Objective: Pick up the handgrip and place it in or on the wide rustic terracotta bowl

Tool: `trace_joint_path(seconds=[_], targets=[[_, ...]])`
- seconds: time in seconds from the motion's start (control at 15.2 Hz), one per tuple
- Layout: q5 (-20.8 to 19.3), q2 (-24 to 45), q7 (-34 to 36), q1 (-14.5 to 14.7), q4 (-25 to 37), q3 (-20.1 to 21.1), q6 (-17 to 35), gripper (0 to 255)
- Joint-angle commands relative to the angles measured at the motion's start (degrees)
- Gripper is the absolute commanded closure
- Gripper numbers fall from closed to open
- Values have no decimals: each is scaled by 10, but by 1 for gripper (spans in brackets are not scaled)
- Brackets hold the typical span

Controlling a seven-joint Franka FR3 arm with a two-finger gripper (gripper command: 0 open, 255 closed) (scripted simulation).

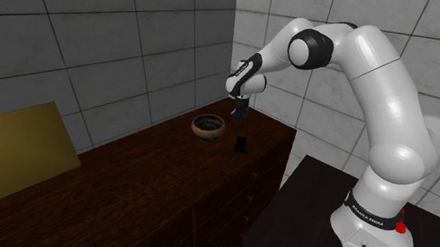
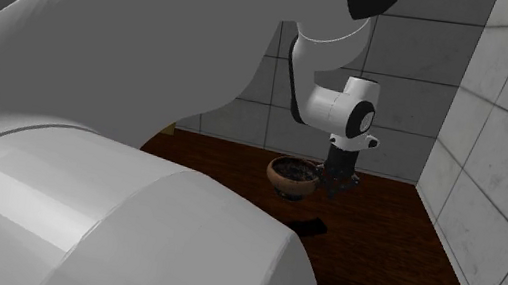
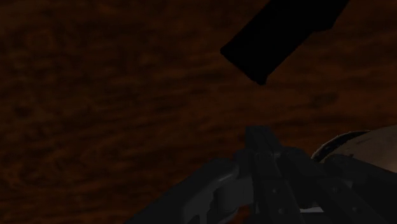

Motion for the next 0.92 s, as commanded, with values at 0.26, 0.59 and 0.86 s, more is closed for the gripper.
trace_joint_path(seconds=[0.26,0.59,0.86], targets=[[34,-41,98,36,-118,-18,98,0],[105,-66,277,120,-255,-46,239,0],[125,-40,299,126,-254,-40,267,0]])
